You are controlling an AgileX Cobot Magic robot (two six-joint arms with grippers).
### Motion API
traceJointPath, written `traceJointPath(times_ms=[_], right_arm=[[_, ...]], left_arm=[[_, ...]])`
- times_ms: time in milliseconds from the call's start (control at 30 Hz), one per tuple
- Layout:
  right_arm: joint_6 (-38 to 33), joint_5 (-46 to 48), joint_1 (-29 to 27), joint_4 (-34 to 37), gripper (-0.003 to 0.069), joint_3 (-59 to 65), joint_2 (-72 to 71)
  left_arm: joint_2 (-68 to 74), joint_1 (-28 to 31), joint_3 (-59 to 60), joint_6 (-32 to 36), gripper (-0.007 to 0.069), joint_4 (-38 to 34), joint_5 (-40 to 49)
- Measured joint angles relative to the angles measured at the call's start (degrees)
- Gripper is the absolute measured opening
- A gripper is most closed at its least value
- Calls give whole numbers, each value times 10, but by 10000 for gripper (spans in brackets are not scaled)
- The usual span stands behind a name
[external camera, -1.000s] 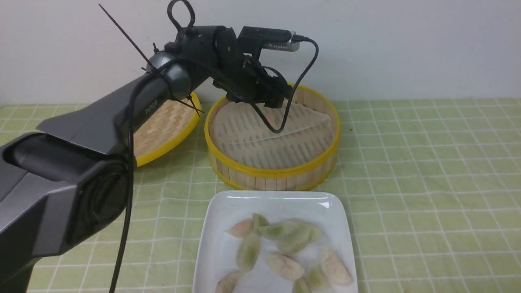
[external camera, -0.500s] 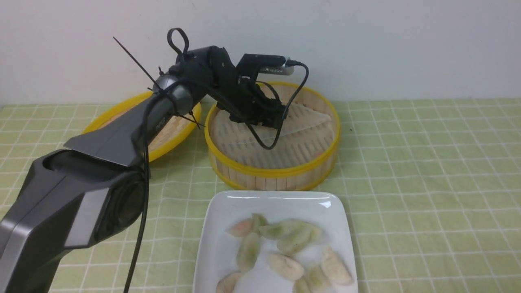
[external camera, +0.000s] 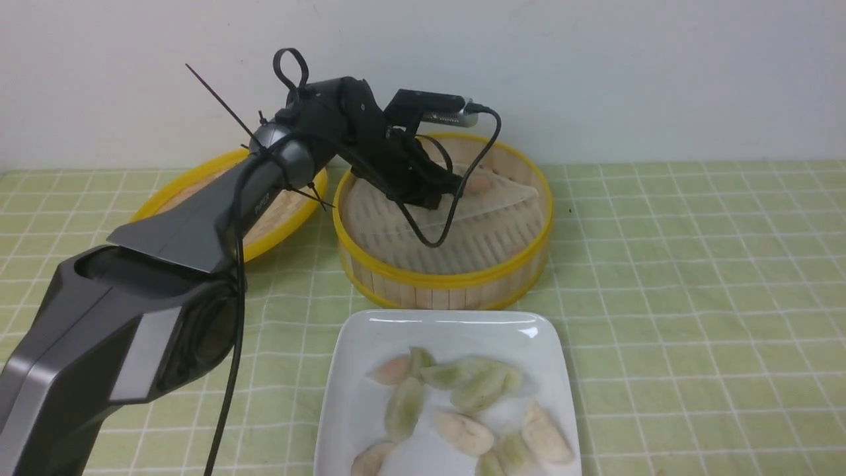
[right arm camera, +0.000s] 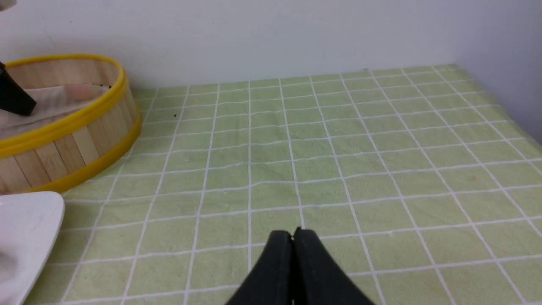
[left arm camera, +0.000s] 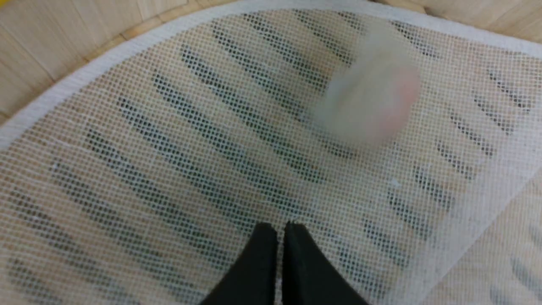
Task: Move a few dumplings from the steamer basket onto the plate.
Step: Use the right arm to grab a dumpling from inside the steamer
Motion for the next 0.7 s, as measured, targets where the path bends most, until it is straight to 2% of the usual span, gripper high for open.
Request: traceJointPath(times_ms=[200,500,700], right_arm=[[0,0,0,0,-10,0,0],[0,0,0,0,-10,0,0],[0,0,0,0,-10,0,0]], left_arm=[[-8,0,-85,2,-6,21,78],[-18,-1,-138,33,-6,25,69],[-32,1,-138,33,-6,32,184]])
